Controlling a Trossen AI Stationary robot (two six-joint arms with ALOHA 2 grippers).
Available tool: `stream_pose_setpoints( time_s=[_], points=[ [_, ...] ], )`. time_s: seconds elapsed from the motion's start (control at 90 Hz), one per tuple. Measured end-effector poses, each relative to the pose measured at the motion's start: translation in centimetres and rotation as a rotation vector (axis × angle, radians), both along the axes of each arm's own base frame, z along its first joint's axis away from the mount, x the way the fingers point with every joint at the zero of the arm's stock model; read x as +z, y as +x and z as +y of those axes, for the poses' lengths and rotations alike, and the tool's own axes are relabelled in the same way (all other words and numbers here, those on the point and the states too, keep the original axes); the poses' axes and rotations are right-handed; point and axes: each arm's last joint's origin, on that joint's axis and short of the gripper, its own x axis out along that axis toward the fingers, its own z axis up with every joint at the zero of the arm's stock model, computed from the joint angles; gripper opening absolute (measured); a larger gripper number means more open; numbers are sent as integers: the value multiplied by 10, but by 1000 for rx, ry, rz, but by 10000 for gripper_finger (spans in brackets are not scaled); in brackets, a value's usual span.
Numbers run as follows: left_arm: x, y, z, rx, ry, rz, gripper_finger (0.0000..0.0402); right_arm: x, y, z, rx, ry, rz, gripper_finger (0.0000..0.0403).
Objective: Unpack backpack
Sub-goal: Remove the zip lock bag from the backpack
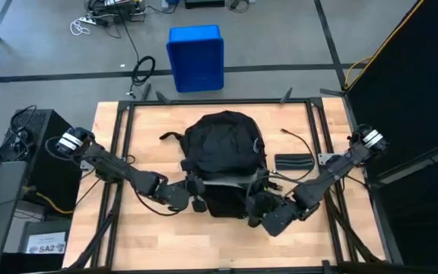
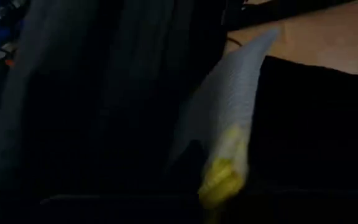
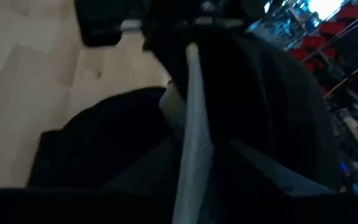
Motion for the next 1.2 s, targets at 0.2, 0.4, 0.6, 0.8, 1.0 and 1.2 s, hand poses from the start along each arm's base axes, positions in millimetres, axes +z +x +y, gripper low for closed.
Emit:
stream_pose_setpoints(
  time_s=[0.2, 0.4, 0.6, 0.8, 1.0, 1.2],
  points=[
    [1, -1, 0, 0, 0, 0, 0, -15, -19, -5, -85, 119, 139, 175],
    [1, -1, 0, 0, 1, 0, 0, -34, -28, -17, -172, 143, 222, 200],
    [1, -1, 0, 0, 2, 0, 0, -52, -28, -34, -237, 138, 277, 213],
    [1, -1, 0, -1, 5, 4, 0, -63, -22, -58, -315, 145, 318, 195],
    [1, -1, 0, -7, 21, 11, 0, -63, -17, -71, -329, 104, 345, 76],
    [13, 2, -2, -38, 31, 6, 0, -57, -15, -69, -297, 51, 341, 4]
  ],
)
